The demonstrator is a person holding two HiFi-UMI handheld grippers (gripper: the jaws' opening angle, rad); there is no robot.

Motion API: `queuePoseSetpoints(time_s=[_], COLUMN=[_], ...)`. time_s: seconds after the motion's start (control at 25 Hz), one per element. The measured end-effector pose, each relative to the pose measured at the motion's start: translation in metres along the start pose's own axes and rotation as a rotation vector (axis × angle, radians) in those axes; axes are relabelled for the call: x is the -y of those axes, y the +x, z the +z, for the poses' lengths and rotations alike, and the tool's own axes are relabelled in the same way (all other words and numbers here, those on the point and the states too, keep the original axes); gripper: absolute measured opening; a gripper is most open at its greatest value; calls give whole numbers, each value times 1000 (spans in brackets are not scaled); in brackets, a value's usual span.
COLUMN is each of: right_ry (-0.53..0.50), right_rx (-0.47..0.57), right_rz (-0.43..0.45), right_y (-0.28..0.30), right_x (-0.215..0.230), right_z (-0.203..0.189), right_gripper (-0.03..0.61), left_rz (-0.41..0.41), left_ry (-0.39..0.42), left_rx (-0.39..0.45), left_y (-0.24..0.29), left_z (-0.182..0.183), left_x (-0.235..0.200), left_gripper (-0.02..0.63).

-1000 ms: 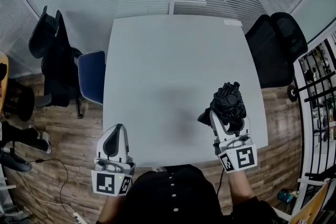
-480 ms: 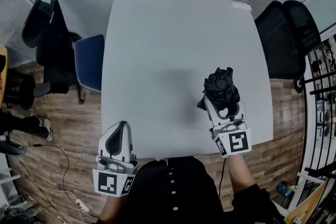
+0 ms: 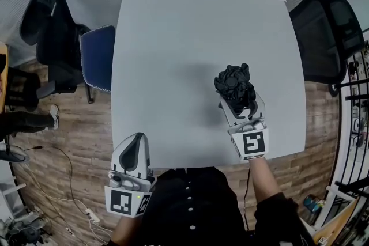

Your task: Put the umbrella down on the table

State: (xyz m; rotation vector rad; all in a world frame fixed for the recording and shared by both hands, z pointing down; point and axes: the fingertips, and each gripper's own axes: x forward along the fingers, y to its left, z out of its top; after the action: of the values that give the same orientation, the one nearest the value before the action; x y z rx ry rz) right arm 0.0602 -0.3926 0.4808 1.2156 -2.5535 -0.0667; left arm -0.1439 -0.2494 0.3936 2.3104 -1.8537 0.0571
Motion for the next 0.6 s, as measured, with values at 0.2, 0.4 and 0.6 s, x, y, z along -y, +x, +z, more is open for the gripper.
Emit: queuePoseSetpoints(time_s=[0.2,0.4,0.6], right_ry=[-68,-127,-158], right_rx=[-48,-99,-151], right_rz=[33,70,99], right_y=[17,28,38], right_x=[-10,-17,-27], right_z=[-14,-32,-48], right_gripper=[279,279,279], left_rz=[12,27,34], left_ry=[-3,-12,-19], left_rx=[-26,-41,-49], left_y=[2,4,6], left_z=[-7,-12,-16], left_x=[-4,-3,-4], left_gripper=[14,14,14])
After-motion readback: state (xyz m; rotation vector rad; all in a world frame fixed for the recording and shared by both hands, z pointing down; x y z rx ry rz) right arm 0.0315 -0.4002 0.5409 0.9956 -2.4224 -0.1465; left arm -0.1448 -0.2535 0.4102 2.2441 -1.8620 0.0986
